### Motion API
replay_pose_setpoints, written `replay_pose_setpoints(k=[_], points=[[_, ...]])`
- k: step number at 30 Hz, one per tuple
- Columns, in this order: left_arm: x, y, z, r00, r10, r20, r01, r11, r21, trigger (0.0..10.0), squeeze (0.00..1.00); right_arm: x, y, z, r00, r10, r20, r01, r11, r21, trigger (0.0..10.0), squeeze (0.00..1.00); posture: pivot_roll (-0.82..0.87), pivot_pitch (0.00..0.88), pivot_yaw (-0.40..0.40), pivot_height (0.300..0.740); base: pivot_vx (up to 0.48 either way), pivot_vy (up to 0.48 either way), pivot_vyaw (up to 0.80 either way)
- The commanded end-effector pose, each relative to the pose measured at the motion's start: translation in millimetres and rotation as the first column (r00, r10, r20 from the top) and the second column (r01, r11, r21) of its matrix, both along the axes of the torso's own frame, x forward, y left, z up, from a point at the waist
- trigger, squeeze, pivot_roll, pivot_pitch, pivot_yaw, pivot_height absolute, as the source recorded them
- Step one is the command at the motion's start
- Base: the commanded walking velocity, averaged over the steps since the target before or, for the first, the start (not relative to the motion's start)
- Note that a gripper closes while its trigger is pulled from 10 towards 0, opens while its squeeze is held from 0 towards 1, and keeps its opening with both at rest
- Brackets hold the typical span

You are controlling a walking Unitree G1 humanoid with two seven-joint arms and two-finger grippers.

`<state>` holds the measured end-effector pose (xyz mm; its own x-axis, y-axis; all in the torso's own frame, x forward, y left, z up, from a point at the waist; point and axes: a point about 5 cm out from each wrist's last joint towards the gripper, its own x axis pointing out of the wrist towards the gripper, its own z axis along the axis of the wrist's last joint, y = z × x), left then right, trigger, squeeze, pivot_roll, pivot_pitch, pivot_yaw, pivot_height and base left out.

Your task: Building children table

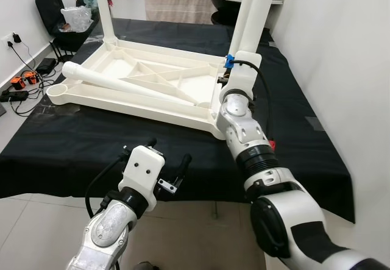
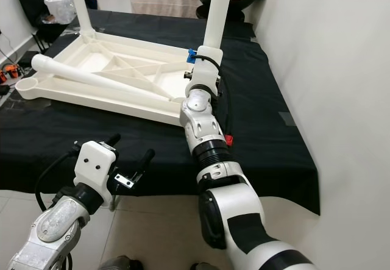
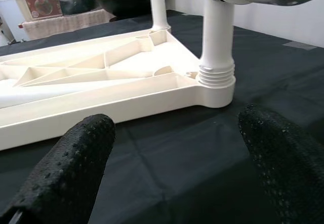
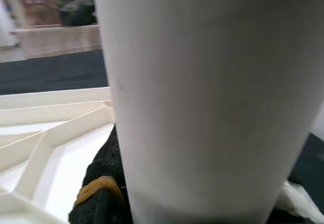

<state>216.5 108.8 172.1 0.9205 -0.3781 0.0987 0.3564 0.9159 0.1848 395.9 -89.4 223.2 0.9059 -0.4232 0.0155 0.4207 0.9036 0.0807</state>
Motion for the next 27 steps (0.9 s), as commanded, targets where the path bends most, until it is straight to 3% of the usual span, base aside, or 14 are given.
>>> replay_pose_setpoints(k=[1, 2, 6, 7, 8, 9, 10, 15, 16, 23, 24, 27], points=[[-0.5, -2.5, -5, 1.000, -0.001, -0.022, 0.001, 1.000, 0.003, 10.0, 0.00, -2.9, -7.7, -21, 0.984, -0.128, -0.124, 0.130, 0.991, 0.013, 0.0, 0.00, 0.08, 0.109, -0.090, 0.740, 0.000, 0.000, 0.00], [-0.1, -2.8, -5, 1.000, -0.001, -0.022, 0.002, 1.000, 0.004, 10.0, 0.00, -4.2, -1.6, -19, 0.975, -0.183, -0.129, 0.186, 0.983, 0.009, 0.0, 0.00, 0.08, 0.108, -0.094, 0.740, 0.000, 0.000, 0.00], [0.4, -2.5, -5, 1.000, 0.000, -0.020, 0.000, 1.000, 0.003, 10.0, 0.00, -4.9, 8.8, -15, 0.967, -0.216, -0.132, 0.220, 0.975, 0.017, 0.0, 0.00, 0.08, 0.110, -0.099, 0.740, 0.000, 0.000, 0.00], [0.3, -2.0, -5, 1.000, 0.002, -0.020, -0.002, 1.000, 0.003, 10.0, 0.00, -4.8, 11.5, -15, 0.968, -0.211, -0.135, 0.217, 0.976, 0.027, 1.3, 0.00, 0.08, 0.110, -0.099, 0.740, 0.000, 0.000, 0.00], [-0.2, -1.2, -6, 1.000, 0.003, -0.021, -0.003, 1.000, 0.005, 10.0, 0.00, -4.7, 13.6, -14, 0.970, -0.203, -0.137, 0.210, 0.977, 0.037, 9.3, 0.00, 0.08, 0.113, -0.101, 0.740, 0.000, 0.000, 0.00], [-0.2, -1.2, -6, 1.000, 0.003, -0.021, -0.003, 1.000, 0.005, 10.0, 0.00, -4.7, 13.6, -14, 0.970, -0.203, -0.137, 0.210, 0.977, 0.037, 9.3, 0.00, 0.08, 0.113, -0.101, 0.740, 0.000, 0.000, 0.00], [-0.6, -0.8, -6, 1.000, 0.005, -0.023, -0.004, 1.000, 0.006, 10.0, 0.00, -4.1, 14.9, -13, 0.973, -0.188, -0.137, 0.195, 0.980, 0.043, 10.0, 0.00, 0.08, 0.114, -0.101, 0.740, 0.000, 0.000, 0.00], [-1.5, -1.1, -8, 1.000, 0.004, -0.029, -0.004, 1.000, 0.007, 10.0, 0.00, -2.5, 17.6, -7, 0.986, -0.127, -0.105, 0.135, 0.988, 0.075, 10.0, 0.00, 0.08, 0.114, -0.101, 0.740, 0.000, 0.000, 0.00], [-1.4, -1.6, -8, 1.000, 0.003, -0.029, -0.003, 1.000, 0.007, 10.0, 0.00, -1.9, 17.6, -7, 0.989, -0.106, -0.103, 0.114, 0.990, 0.084, 10.0, 1.00, 0.08, 0.116, -0.100, 0.740, 0.000, 0.000, 0.00], [-0.6, -3.0, -7, 1.000, 0.001, -0.026, -0.001, 1.000, 0.004, 10.0, 0.00, -1.3, 13.7, -3, 0.993, -0.098, -0.061, 0.103, 0.992, 0.076, 10.0, 1.00, 0.08, 0.118, -0.096, 0.740, 0.000, 0.000, 0.00], [-0.5, -2.9, -7, 1.000, 0.001, -0.026, -0.001, 1.000, 0.005, 10.0, 0.00, -0.7, 11.0, 0, 0.996, -0.081, -0.029, 0.082, 0.995, 0.058, 10.0, 0.00, 0.08, 0.118, -0.096, 0.740, 0.000, 0.000, 0.00], [-0.5, -2.5, -7, 1.000, 0.004, -0.027, -0.004, 1.000, 0.006, 10.0, 0.00, 0.7, 4.9, 6, 0.999, -0.037, 0.018, 0.036, 0.999, 0.025, 10.0, 0.00, 0.08, 0.118, -0.096, 0.740, 0.000, 0.000, 0.00]])
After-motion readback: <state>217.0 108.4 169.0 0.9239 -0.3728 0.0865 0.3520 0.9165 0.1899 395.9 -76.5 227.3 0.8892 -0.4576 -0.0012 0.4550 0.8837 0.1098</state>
